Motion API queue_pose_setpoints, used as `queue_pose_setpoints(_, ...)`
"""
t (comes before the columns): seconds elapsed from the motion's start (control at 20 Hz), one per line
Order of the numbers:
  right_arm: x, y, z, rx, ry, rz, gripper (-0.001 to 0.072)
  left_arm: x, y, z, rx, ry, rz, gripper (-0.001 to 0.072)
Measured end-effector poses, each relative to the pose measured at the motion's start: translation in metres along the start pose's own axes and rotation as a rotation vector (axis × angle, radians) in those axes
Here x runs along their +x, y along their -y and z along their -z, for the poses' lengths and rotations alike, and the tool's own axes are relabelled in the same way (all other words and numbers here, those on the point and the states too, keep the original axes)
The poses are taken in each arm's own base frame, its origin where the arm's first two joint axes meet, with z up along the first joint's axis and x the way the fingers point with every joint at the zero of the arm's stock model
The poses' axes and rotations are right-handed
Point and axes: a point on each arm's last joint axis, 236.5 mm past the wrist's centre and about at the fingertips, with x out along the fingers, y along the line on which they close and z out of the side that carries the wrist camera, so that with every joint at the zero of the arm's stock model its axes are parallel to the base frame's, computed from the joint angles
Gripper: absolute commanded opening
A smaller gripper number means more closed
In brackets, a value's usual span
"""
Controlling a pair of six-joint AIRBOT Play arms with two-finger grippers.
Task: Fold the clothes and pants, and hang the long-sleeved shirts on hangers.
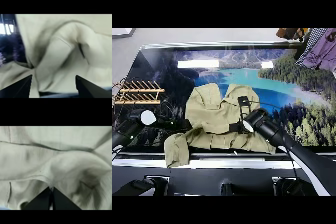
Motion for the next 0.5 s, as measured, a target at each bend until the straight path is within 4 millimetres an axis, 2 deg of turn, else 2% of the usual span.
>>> queue_pose_setpoints(0.3, -0.049, 0.012, -0.016, 0.039, 0.019, 0.063, 0.0022, 0.006, 0.047, 0.036, 0.232, -0.035, 0.006, 0.0624)
queue_pose_setpoints(0.4, -0.057, 0.015, -0.020, 0.051, 0.026, 0.075, 0.0022, 0.009, 0.062, 0.035, 0.256, 0.008, 0.017, 0.0623)
queue_pose_setpoints(0.5, -0.061, 0.018, -0.020, 0.059, 0.023, 0.090, 0.0022, 0.010, 0.077, 0.025, 0.249, 0.075, 0.047, 0.0622)
